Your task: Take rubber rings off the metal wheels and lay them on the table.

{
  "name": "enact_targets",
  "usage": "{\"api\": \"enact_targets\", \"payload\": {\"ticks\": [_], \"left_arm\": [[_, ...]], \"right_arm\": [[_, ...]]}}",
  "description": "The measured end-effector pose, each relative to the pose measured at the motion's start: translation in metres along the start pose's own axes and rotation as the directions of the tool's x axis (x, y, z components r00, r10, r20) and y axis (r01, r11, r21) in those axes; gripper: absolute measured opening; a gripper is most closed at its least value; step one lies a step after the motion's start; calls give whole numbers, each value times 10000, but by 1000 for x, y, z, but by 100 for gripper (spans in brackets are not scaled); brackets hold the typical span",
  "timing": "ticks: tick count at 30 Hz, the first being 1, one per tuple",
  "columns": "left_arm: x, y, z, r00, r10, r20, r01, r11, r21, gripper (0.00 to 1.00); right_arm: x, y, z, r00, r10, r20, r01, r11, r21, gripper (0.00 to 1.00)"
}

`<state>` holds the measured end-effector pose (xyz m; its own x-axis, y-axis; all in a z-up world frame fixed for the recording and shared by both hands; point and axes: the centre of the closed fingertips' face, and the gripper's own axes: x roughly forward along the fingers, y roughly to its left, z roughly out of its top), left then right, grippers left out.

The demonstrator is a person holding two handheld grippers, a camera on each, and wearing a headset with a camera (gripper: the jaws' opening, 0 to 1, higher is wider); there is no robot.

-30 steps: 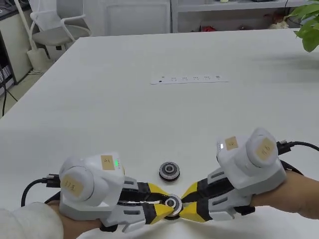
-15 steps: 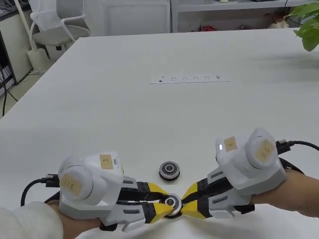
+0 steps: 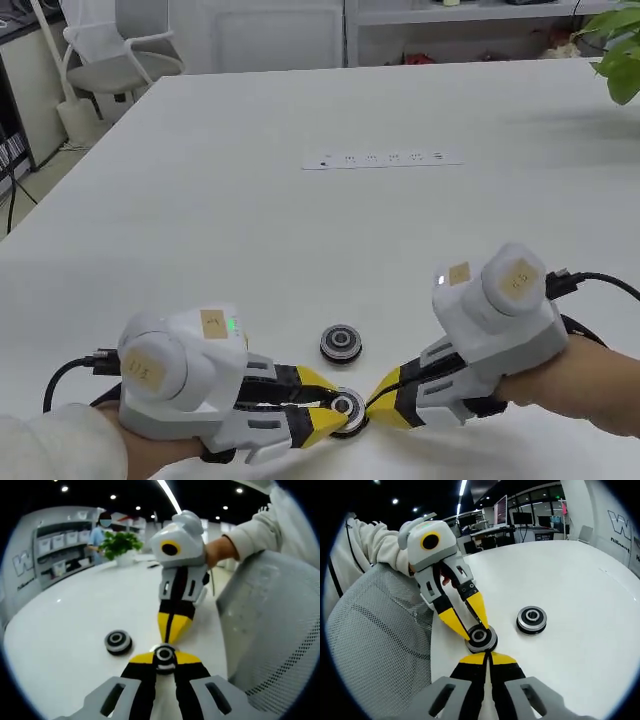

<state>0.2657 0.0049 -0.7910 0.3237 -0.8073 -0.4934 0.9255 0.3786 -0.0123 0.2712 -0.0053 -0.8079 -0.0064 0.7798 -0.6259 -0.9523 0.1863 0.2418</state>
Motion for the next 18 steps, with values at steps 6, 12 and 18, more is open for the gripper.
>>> {"api": "enact_targets", "payload": {"ticks": [6,12,18], "left_arm": [[0,0,0,10000,-4,17,4,10000,-2,14],[1,0,0,10000,0,21,0,10000,11,14],[1,0,1,10000,-3,29,2,10000,90,14]], "right_arm": [[-1,0,0,9999,79,90,-85,9969,776,0],[-3,0,1,9999,37,95,-56,9786,2059,0],[-6,-3,1,9997,113,228,-175,9546,2975,0]]}}
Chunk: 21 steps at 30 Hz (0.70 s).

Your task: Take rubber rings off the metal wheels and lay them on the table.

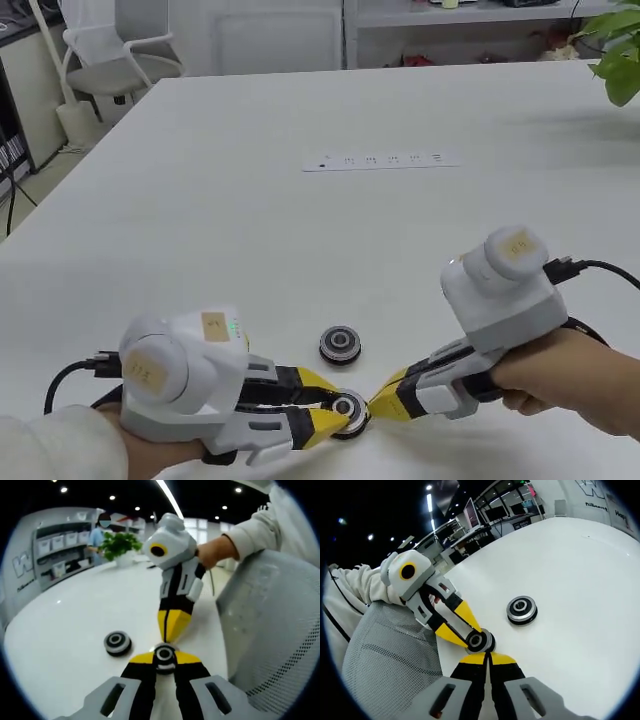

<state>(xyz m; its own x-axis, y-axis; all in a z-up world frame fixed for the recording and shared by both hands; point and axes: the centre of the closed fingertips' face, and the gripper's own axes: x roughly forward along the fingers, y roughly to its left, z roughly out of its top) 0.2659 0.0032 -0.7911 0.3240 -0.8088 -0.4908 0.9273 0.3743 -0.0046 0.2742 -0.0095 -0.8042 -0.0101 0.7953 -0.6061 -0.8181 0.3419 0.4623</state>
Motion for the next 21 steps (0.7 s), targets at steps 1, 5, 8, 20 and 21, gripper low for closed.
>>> {"api": "enact_targets", "payload": {"ticks": [1,5,8,20,21], "left_arm": [[0,0,0,10000,-2,6,2,10000,13,14],[1,-1,1,10000,29,17,-30,9998,214,14],[1,0,1,10000,28,24,-28,9997,254,14],[2,0,1,10000,29,90,-31,9998,184,14],[2,1,1,9999,30,98,-32,9998,191,14]], "right_arm": [[0,0,0,10000,21,28,-21,10000,89,0],[-2,1,3,9999,72,113,-76,9993,376,0],[-2,1,4,9997,141,175,-151,9984,542,0],[-2,3,5,9998,81,163,-87,9993,374,0],[-1,4,5,9998,80,169,-86,9992,378,0]]}}
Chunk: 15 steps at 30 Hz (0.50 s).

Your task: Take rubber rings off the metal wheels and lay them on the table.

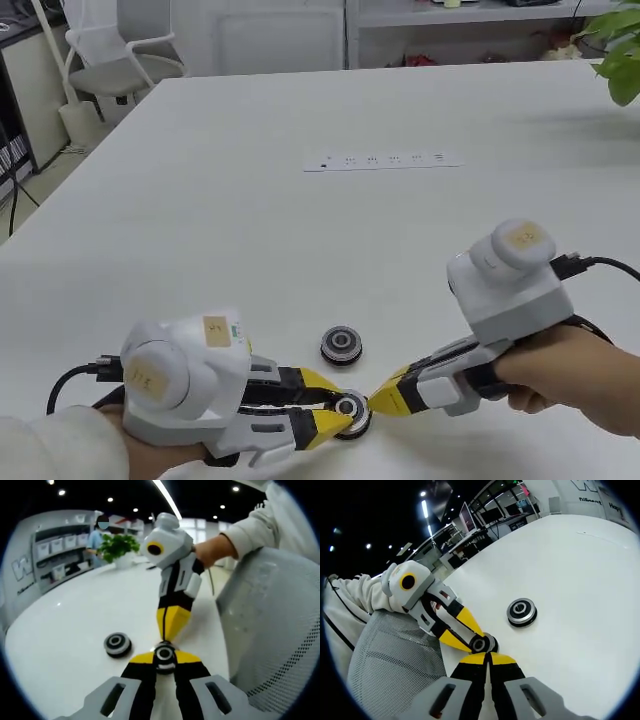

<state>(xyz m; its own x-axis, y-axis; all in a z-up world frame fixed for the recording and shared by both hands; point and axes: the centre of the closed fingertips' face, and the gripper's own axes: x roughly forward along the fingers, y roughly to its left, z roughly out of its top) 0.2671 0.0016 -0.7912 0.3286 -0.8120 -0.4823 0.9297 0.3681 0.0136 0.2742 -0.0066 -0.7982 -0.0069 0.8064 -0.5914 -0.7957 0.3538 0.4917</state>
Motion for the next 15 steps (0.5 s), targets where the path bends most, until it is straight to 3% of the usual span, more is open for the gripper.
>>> {"api": "enact_targets", "payload": {"ticks": [15], "left_arm": [[1,1,-1,10000,86,9,-87,10000,32,14]], "right_arm": [[2,3,2,10000,-21,-40,20,9999,-162,0]]}}
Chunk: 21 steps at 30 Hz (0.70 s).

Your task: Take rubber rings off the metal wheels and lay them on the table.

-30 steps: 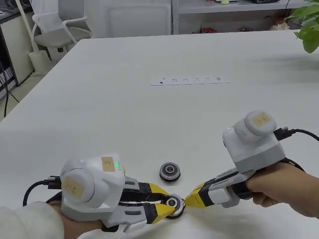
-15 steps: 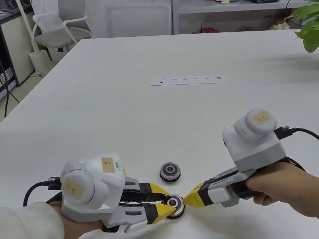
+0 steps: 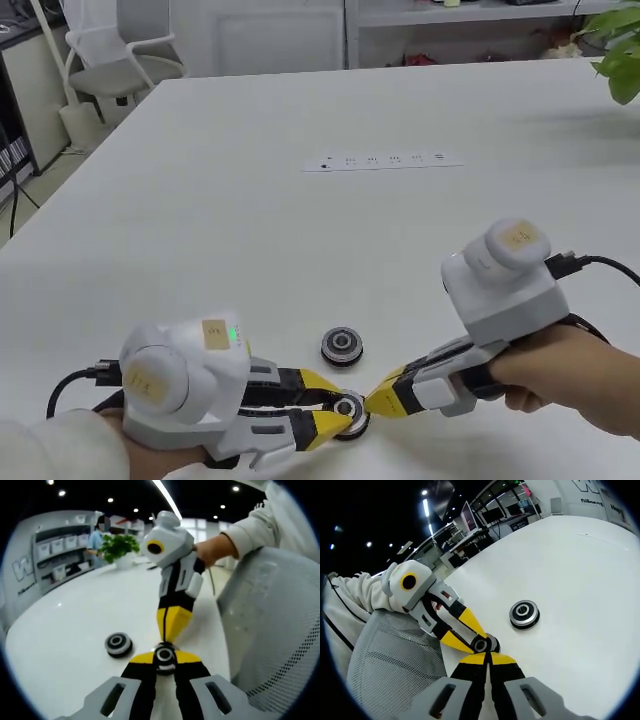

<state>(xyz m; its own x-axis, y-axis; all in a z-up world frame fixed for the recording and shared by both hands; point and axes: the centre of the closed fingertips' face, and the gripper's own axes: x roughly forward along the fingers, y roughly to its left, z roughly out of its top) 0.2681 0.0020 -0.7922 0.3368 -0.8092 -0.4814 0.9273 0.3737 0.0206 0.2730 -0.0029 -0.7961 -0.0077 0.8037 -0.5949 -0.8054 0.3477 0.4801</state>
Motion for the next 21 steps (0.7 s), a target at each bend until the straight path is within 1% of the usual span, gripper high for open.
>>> {"api": "enact_targets", "payload": {"ticks": [4,21], "left_arm": [[0,0,0,10000,7,14,-7,10000,-19,14],[0,0,1,10000,31,28,-31,10000,-30,14]], "right_arm": [[1,1,1,10000,-17,6,17,9999,-135,0],[1,3,3,10000,53,66,-52,9999,-159,0]]}}
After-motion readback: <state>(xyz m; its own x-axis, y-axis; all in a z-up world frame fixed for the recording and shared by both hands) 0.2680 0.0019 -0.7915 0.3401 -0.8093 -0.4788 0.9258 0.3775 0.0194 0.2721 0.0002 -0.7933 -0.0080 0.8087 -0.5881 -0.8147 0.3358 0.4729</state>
